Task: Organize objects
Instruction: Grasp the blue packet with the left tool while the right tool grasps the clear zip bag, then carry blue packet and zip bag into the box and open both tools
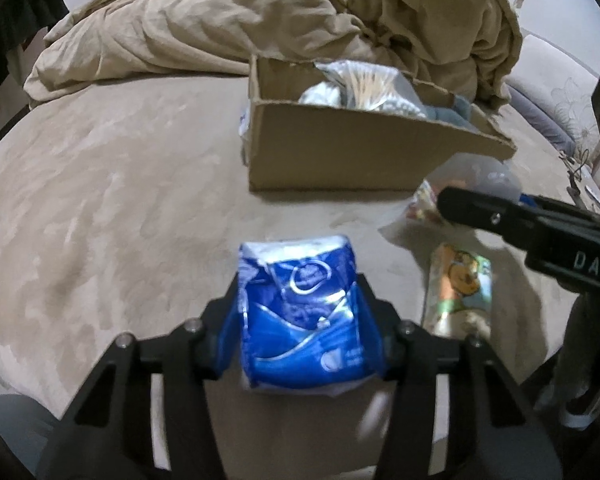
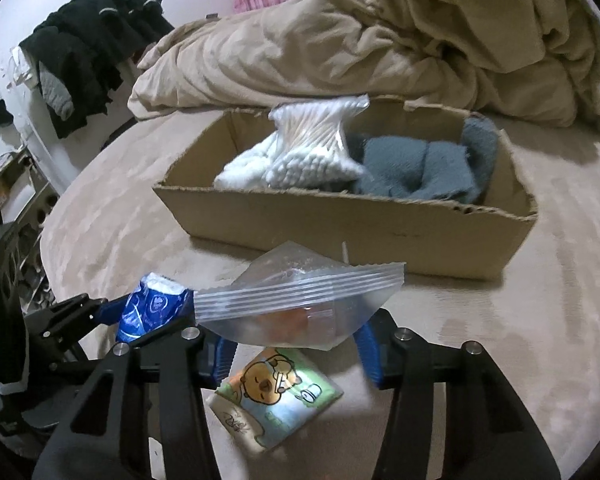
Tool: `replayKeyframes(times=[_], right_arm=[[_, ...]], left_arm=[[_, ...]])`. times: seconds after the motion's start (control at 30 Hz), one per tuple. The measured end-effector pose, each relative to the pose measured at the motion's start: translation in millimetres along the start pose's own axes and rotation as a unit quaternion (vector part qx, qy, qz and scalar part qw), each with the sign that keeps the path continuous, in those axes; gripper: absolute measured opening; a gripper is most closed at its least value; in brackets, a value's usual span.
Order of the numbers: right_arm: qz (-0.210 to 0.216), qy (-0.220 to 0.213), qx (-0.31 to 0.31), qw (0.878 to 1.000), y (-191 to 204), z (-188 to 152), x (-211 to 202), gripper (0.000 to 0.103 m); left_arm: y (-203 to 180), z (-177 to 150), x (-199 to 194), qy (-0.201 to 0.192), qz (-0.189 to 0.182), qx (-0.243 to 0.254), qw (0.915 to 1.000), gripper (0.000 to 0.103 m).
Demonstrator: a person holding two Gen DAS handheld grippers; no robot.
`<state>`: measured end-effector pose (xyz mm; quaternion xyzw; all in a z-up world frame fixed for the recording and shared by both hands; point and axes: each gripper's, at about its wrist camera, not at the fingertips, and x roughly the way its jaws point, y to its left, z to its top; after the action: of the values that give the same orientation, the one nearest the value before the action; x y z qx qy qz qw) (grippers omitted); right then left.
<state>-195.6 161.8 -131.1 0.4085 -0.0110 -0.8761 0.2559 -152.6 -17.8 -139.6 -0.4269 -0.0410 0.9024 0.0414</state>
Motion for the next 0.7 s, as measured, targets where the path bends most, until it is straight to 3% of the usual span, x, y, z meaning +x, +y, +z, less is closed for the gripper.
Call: replayKeyframes(times=[0.7], right_arm=[[-0.005, -0.064, 0.012, 0.998, 2, 8, -86, 0.053]], left_arm=[[-10, 23, -90, -0.073, -0.022, -0.015, 0.997, 0.052]])
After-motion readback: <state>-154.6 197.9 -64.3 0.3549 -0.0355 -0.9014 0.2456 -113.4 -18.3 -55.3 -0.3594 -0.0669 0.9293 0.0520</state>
